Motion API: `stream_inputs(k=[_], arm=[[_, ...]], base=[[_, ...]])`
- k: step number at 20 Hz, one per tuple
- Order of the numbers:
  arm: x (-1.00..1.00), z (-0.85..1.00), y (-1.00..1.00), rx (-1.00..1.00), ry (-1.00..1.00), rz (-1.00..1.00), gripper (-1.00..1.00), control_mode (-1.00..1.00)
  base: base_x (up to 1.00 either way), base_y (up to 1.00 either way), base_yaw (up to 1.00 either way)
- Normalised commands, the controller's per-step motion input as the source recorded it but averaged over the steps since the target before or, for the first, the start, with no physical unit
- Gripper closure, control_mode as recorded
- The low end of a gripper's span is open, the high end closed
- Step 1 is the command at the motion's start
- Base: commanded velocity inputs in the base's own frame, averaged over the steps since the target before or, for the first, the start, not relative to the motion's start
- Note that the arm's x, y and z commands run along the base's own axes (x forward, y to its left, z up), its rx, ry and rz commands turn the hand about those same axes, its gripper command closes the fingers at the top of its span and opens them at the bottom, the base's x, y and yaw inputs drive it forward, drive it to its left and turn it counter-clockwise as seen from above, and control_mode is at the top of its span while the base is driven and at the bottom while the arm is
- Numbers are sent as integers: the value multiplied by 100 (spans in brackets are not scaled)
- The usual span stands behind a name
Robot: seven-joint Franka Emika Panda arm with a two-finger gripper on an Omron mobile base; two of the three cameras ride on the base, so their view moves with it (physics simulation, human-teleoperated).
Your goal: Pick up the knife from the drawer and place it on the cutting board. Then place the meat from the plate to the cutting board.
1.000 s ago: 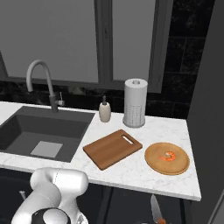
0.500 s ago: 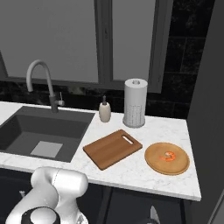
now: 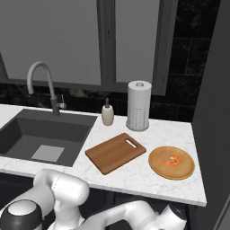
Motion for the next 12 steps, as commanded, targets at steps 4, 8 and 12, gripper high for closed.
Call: stream_inputs(k=[4,8,12], arm=[[55,0,0,0,-31,7,-100,-100],[63,-1,0,0,-22,3,-100,-100],[44,13,-21,-9,-1,0,-100,-100]], base=[[0,0,0],[0,0,0],[0,0,0]])
